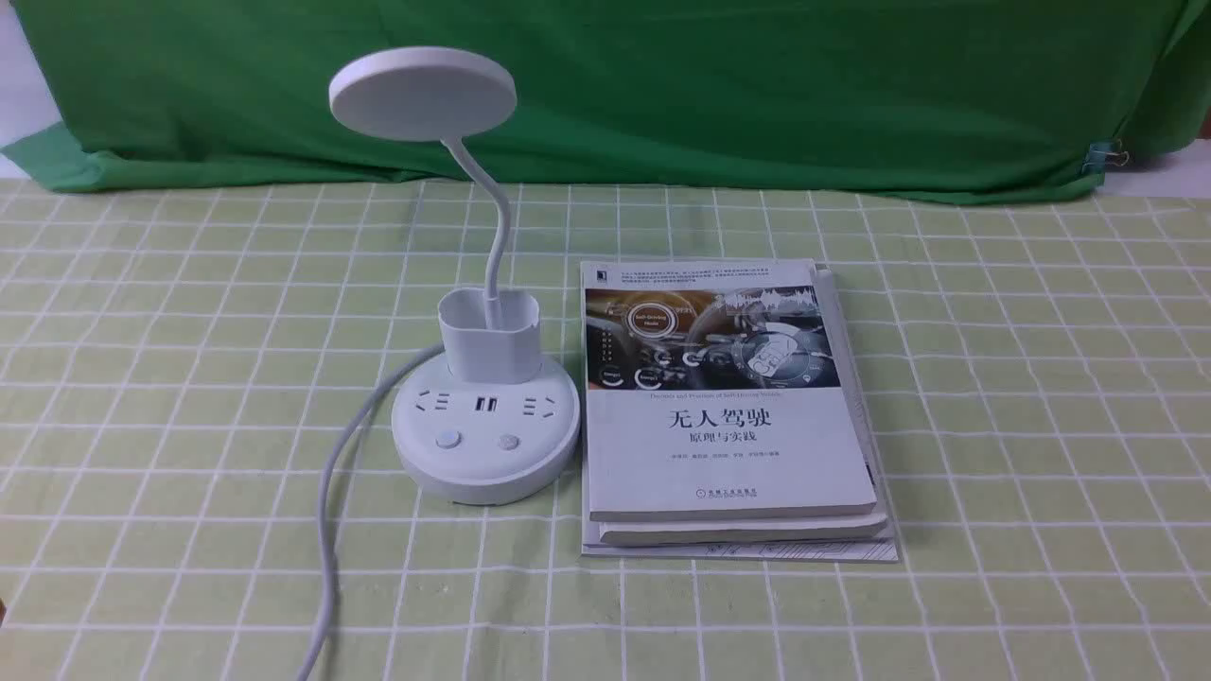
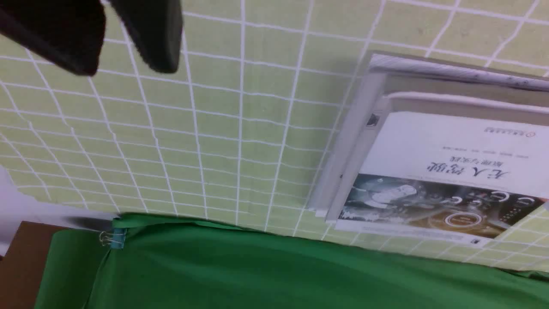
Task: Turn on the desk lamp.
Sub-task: Use the left arm to press the button switch on the lamp holder
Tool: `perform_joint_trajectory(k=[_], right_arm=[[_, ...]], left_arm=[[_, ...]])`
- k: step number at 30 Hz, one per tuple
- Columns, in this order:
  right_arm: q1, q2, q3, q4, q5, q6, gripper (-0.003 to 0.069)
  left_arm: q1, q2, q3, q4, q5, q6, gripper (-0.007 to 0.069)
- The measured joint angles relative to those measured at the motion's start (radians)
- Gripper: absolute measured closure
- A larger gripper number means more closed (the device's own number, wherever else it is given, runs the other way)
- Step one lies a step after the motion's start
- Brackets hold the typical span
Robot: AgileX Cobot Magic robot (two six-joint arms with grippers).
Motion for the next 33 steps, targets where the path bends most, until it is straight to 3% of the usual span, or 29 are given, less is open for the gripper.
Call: perform_joint_trajectory(k=[11,22,33], right_arm=[[0.000,0.000,0.000,0.000,0.000,0.000,0.0414],[0.000,0.000,0.000,0.000,0.000,0.000,0.0414],[0.000,0.000,0.000,0.000,0.000,0.000,0.0414]], left_arm=[[0.000,0.000,0.000,-0.001,-0.004,0.000,0.0606],[0.000,0.000,0.000,-0.029,-0.151,-0.021,0.0606],[0.000,0.000,0.000,-0.033,-0.058,-0.035,0.0606]])
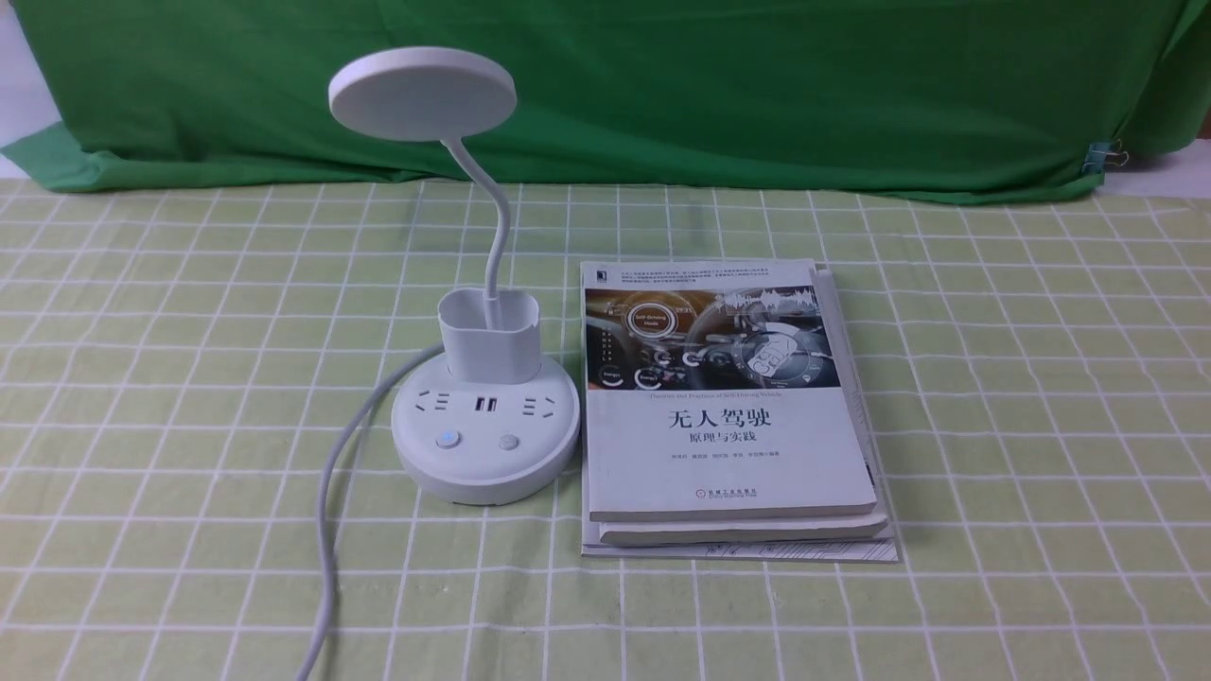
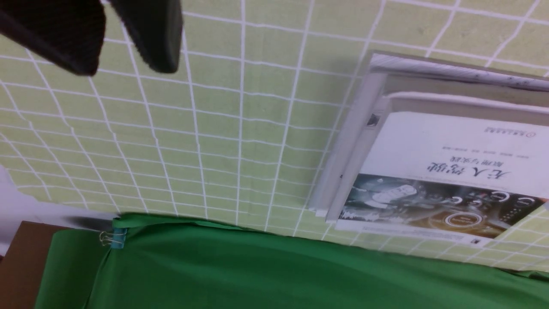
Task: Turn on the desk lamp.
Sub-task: Use the left arm to press the button switch on the lamp holder
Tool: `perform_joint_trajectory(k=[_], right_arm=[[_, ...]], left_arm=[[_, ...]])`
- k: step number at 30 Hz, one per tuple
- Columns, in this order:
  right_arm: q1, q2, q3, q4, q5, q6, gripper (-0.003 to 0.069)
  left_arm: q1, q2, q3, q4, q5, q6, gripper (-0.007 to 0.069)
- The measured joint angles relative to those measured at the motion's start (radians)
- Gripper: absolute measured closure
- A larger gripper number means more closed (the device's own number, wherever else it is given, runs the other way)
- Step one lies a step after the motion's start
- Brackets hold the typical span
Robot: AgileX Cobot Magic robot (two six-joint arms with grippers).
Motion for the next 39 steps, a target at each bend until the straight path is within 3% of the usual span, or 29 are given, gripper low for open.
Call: perform_joint_trajectory(k=[10,19,25,28,29,31,34,39], right_arm=[[0.000,0.000,0.000,0.000,0.000,0.000,0.0414],[0.000,0.000,0.000,0.000,0.000,0.000,0.0414],[0.000,0.000,0.000,0.000,0.000,0.000,0.0414],[0.000,0.000,0.000,0.000,0.000,0.000,0.0414],[0.000,0.000,0.000,0.000,0.000,0.000,0.0414],[0.000,0.000,0.000,0.000,0.000,0.000,0.0414],[0.000,0.000,0.000,0.000,0.000,0.000,0.0414],[0.000,0.000,0.000,0.000,0.000,0.000,0.0414]], left_arm=[[0.000,0.000,0.000,-0.008,-0.061,-0.012,0.0606],[0.000,0.000,-0.002,-0.093,-0.580,-0.104,0.0606],[0.000,0.049,-0.147,-0.090,-0.425,-0.126,0.0606],[0.000,0.173,-0.335,-0.085,-0.202,-0.126,0.0606],[0.000,0.181,-0.344,-0.085,-0.187,-0.126,0.0606],[0.000,0.283,-0.419,-0.084,0.010,-0.126,0.0606],[0.000,0.402,-0.437,-0.059,0.179,-0.116,0.0606],[0.000,0.573,-0.437,-0.046,0.120,-0.139,0.0606]])
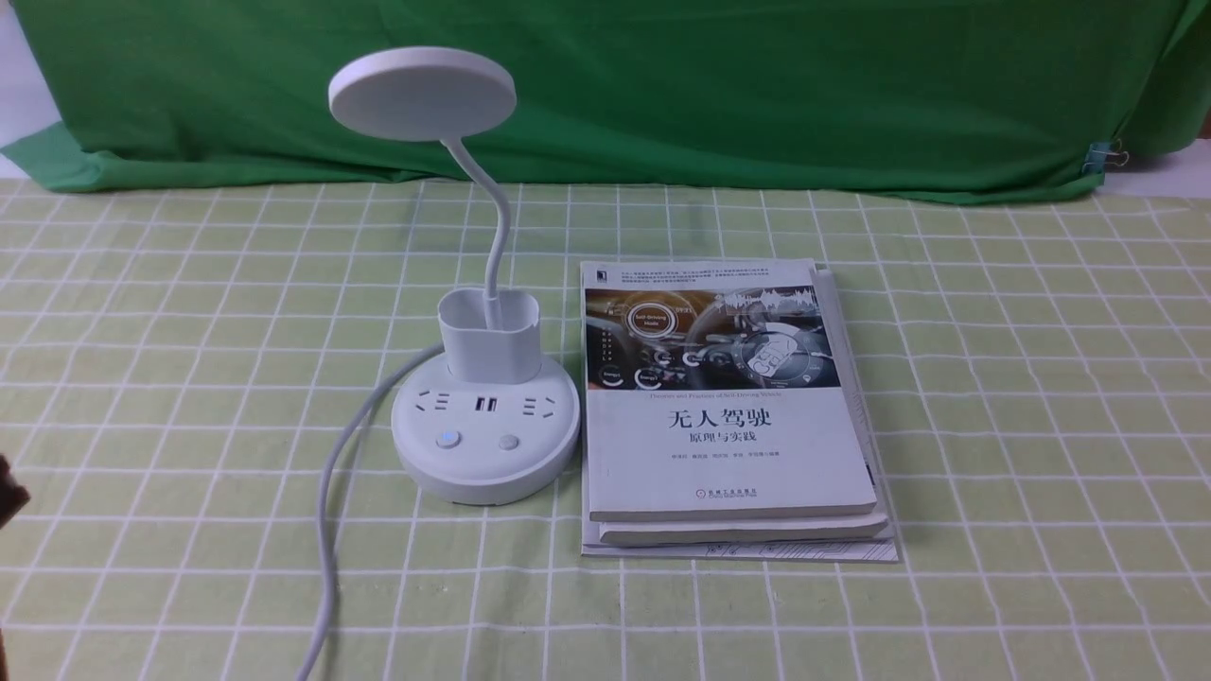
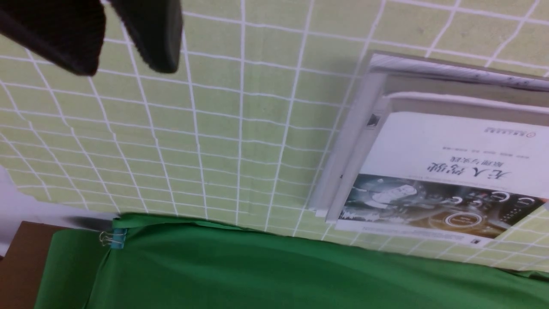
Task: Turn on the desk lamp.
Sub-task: Use the left arm to press the button switch on the lamp holder
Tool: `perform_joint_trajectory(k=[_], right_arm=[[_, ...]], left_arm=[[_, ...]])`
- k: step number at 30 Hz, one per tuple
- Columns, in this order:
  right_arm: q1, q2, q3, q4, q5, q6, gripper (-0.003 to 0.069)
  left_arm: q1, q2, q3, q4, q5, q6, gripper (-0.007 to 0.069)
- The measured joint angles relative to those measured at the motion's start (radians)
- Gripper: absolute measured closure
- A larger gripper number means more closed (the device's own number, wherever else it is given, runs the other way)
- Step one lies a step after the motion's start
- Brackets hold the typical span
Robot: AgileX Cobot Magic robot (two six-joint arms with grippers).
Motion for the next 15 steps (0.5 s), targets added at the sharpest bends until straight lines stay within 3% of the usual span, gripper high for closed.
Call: perform_joint_trajectory(k=[7,11,14,15], right_arm=[[0.000,0.000,0.000,0.000,0.000,0.000,0.0414],[0.000,0.000,0.000,0.000,0.000,0.000,0.0414],[0.000,0.000,0.000,0.000,0.000,0.000,0.0414],[0.000,0.000,0.000,0.000,0.000,0.000,0.0414]], left_arm=[[0.000,0.239,-0.011,-0.095,-0.024,-0.004,0.0606],[0.000,0.475,-0.110,-0.271,0.132,0.212,0.0606],[-0.036,0.611,-0.191,-0.453,0.206,0.444,0.0606],[-0.041,0.619,-0.196,-0.463,0.209,0.453,0.0606]])
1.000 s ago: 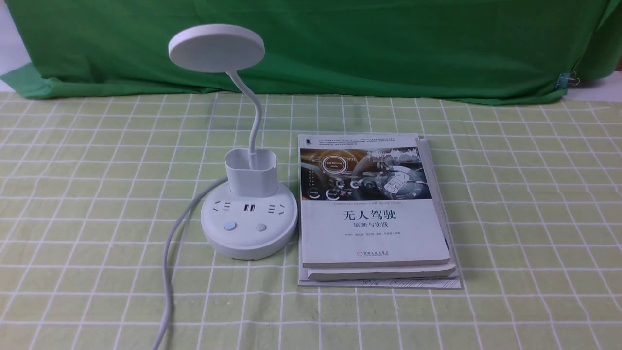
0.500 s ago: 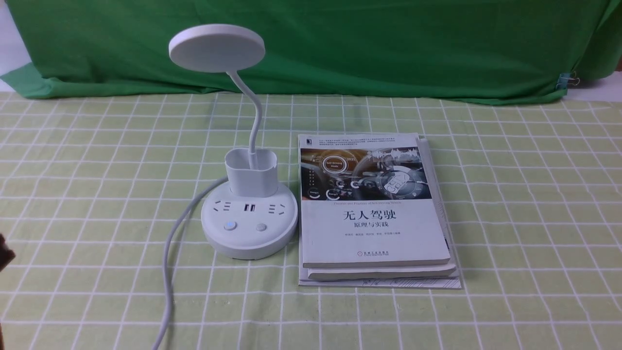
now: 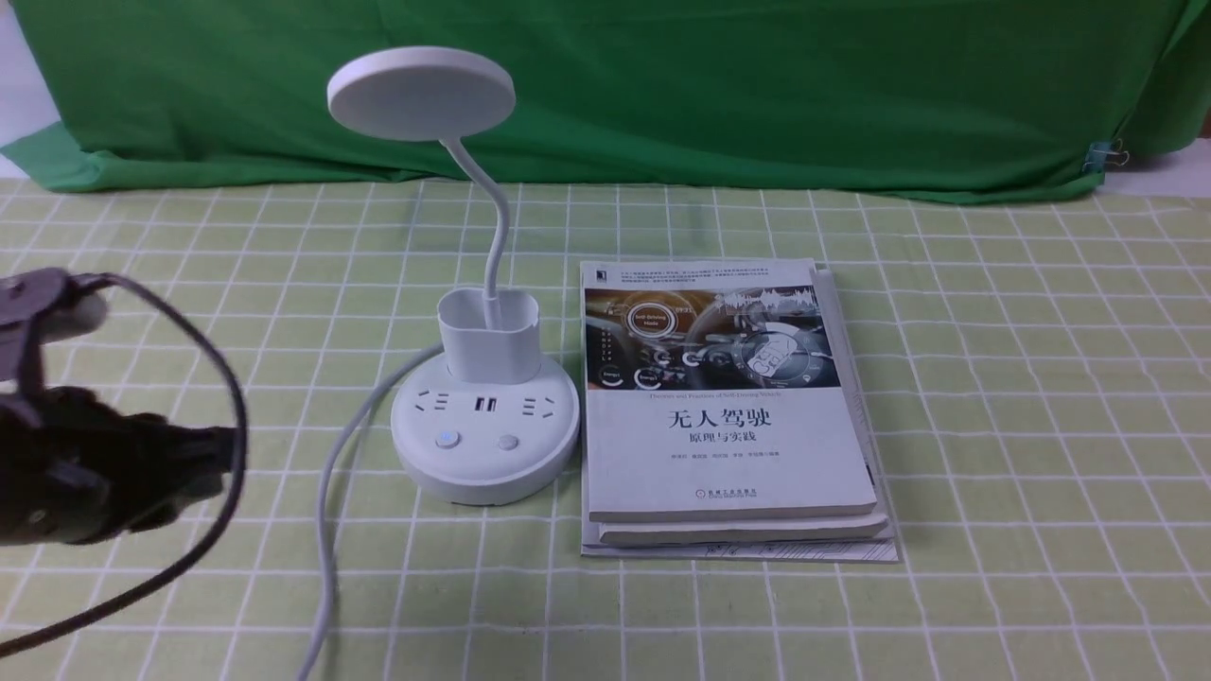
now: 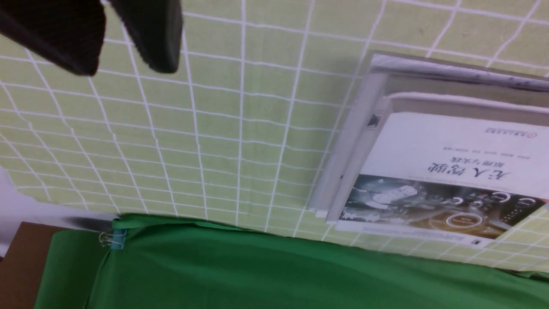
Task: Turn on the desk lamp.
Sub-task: Use the left arm to press the button switch on the lamp holder
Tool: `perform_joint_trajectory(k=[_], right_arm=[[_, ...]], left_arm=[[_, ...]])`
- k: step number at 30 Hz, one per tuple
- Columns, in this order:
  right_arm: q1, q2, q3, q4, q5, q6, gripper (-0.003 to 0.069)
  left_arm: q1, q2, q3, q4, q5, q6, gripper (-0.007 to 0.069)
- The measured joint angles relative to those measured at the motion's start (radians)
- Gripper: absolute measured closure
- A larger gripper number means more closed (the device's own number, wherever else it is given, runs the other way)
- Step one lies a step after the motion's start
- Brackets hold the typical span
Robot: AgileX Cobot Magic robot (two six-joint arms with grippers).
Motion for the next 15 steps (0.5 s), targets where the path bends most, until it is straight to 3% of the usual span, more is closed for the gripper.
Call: perform_joint_trajectory(k=[2,4,11,15], right_arm=[[0.000,0.000,0.000,0.000,0.000,0.000,0.0414],[0.000,0.000,0.000,0.000,0.000,0.000,0.0414],[0.000,0.000,0.000,0.000,0.000,0.000,0.0414],[0.000,0.000,0.000,0.000,0.000,0.000,0.0414]], left_arm=[[-0.084,0.099,-0.063,-0.048,0.011,0.061,0.0606],[-0.164,0.176,-0.123,-0.012,0.011,0.048,0.0606],[-0.433,0.443,-0.315,0.356,-0.034,-0.241,0.0606],[-0.477,0.524,-0.371,0.416,-0.076,-0.288,0.0606]])
